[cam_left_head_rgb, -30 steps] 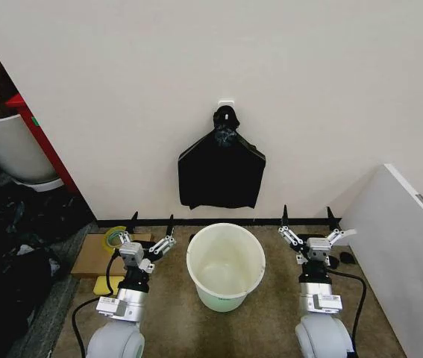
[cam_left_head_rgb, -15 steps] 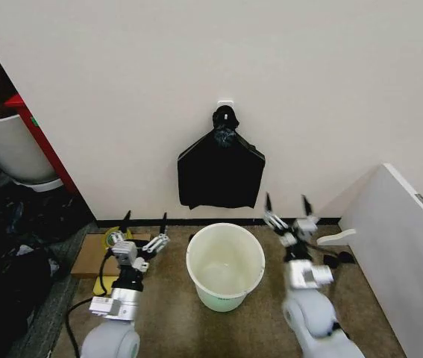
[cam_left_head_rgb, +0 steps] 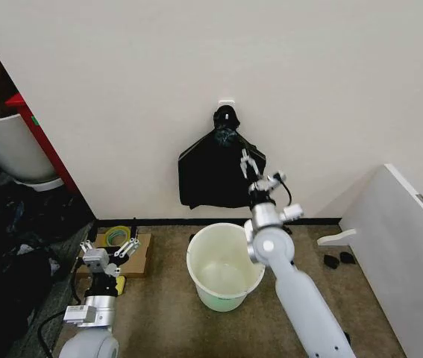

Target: Place the garbage bag over the trash bin.

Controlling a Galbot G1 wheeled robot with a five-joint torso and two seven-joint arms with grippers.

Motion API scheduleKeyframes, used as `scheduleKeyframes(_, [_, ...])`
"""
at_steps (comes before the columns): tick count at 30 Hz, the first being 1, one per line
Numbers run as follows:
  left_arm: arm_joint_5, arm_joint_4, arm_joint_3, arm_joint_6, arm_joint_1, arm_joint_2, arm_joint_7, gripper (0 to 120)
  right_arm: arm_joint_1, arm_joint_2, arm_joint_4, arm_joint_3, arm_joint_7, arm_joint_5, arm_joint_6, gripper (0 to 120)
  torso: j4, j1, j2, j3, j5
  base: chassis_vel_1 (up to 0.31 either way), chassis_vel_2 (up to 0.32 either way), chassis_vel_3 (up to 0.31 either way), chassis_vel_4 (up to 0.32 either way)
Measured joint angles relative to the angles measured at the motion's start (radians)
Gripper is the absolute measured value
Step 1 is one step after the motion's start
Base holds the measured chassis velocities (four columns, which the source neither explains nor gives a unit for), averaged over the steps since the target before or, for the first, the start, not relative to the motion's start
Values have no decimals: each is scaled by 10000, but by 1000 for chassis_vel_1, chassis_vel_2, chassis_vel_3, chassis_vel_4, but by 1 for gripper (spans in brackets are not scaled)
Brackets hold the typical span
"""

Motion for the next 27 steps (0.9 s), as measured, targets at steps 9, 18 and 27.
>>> scheduleKeyframes(9, [116,-124,-151,-111,103,-58,-168,100,622,512,-706,-465,145,-711,-141,100,1,-1,0,0,0,0,0,0,0])
scheduleKeyframes(18, [139,42,-280,-273,137,-11,-308,100,810,790,-1041,-495,162,-1145,-105,77,2,-1,0,-1,0,0,0,0,0])
scheduleKeyframes(27, [192,178,-214,-314,-27,-30,-335,100,808,833,-927,-456,126,-1352,-44,48,0,-1,0,-1,1,0,0,0,0])
